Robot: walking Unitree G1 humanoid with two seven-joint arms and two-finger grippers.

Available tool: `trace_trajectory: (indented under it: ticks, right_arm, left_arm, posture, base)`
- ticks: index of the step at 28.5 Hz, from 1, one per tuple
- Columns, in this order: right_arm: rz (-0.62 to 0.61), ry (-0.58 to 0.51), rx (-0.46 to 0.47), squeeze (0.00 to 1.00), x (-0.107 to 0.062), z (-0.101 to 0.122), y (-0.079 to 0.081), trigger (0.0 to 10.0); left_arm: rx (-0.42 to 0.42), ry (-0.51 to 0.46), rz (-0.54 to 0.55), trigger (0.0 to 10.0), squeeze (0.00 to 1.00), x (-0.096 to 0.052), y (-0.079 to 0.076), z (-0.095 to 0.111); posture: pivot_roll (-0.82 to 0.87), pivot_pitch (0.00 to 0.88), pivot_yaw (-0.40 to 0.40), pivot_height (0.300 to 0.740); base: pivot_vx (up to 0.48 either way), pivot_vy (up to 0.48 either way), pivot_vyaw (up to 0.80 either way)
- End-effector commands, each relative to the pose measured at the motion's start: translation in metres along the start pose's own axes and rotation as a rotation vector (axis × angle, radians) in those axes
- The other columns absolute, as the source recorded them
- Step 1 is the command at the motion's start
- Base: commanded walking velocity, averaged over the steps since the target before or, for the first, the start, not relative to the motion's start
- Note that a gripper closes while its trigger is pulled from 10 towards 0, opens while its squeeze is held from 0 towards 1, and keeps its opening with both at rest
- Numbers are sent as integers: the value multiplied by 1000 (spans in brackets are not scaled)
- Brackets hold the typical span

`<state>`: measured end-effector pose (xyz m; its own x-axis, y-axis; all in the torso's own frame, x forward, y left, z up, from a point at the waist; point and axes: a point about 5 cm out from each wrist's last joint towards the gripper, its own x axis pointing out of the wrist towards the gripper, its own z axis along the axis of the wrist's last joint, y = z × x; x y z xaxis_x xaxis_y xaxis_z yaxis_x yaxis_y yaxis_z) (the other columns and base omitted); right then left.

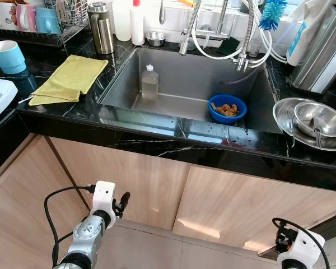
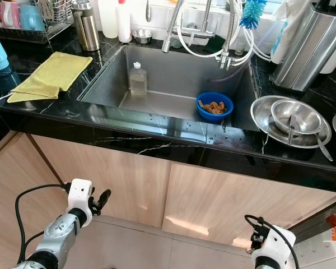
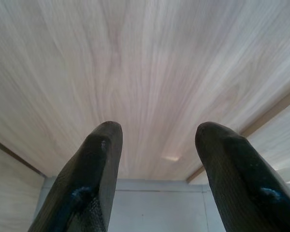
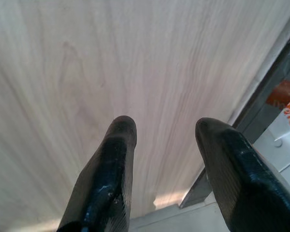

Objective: Kitchen organization

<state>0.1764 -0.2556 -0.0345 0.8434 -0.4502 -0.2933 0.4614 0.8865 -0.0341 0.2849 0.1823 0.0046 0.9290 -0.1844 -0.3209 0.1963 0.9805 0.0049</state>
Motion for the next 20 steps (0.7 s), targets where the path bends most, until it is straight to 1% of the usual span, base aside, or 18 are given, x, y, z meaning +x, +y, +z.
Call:
trace_trajectory:
  ticks: [1, 4, 11, 13, 20]
  right_arm:
    - [-8, -22, -1, 0, 0, 3, -2, 10000]
    - [-10, -26, 6, 0, -4, 1, -1, 10000]
    - [-10, -75, -5, 0, -5, 7, -2, 10000]
    - [-13, -101, -23, 0, -5, 11, -4, 10000]
    - [-5, -121, -30, 0, -5, 15, -5, 10000]
  left_arm:
    - [6, -2, -7, 10000, 0, -2, 1, -1]
    - [13, -8, -21, 10000, 0, -1, -2, 0]
    - [22, -10, -31, 10000, 0, 0, -3, 2]
    - [23, 9, -27, 10000, 0, -2, -3, -3]
    - [23, 16, -24, 10000, 0, -2, -3, -4]
  posture:
    - [110, 95, -80, 740]
    - [106, 96, -77, 740]
    - [104, 97, -77, 740]
    - [100, 99, -78, 740]
    - [99, 100, -81, 740]
  base:
    - [0, 0, 0]
    - [0, 0, 0]
    - [0, 0, 0]
    - [0, 0, 0]
    - [0, 0, 0]
